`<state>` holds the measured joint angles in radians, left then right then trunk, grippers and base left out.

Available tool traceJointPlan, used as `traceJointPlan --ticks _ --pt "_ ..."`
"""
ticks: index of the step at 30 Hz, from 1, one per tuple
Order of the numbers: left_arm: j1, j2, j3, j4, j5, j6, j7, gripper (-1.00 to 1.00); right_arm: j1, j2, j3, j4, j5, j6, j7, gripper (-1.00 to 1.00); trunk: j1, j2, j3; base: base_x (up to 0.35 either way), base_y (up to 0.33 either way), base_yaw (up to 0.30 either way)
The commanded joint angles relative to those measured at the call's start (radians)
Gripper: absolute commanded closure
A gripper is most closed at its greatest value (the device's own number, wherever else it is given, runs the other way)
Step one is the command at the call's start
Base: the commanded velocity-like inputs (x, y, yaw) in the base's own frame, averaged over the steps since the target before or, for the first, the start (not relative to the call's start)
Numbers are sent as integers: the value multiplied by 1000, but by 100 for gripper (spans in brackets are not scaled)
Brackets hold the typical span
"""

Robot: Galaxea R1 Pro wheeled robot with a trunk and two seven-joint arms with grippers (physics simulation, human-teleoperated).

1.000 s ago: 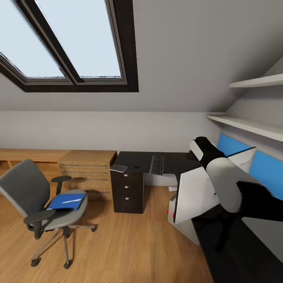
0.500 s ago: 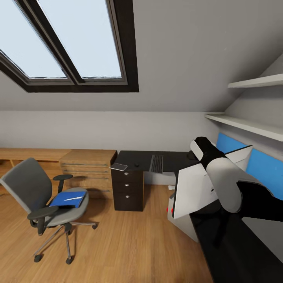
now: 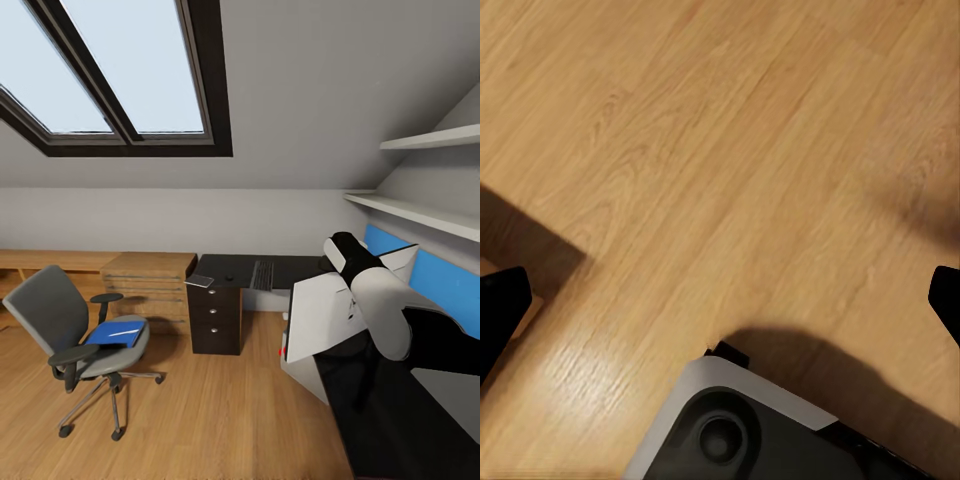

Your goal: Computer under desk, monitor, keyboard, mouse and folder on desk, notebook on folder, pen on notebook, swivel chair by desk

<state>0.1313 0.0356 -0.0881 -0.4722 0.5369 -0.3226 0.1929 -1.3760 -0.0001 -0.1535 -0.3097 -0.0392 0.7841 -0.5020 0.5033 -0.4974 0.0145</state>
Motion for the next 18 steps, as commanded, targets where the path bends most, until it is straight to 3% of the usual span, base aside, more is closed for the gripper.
traceJointPlan --ticks 1,14,18 --pt "1 1 -9 -2 6 -3 8 -100 0 0 -1 -1 -4 3 -6 -100 0 0 0 -13 -9 0" --pt "1 1 -9 -2 6 -3 7 -100 0 0 -1 -1 -5 3 -6 -100 0 0 0 -16 -1 0" --pt "1 1 -11 -2 6 -5 7 -100 0 0 -1 -6 -7 3 -4 -100 0 0 0 117 95 0"
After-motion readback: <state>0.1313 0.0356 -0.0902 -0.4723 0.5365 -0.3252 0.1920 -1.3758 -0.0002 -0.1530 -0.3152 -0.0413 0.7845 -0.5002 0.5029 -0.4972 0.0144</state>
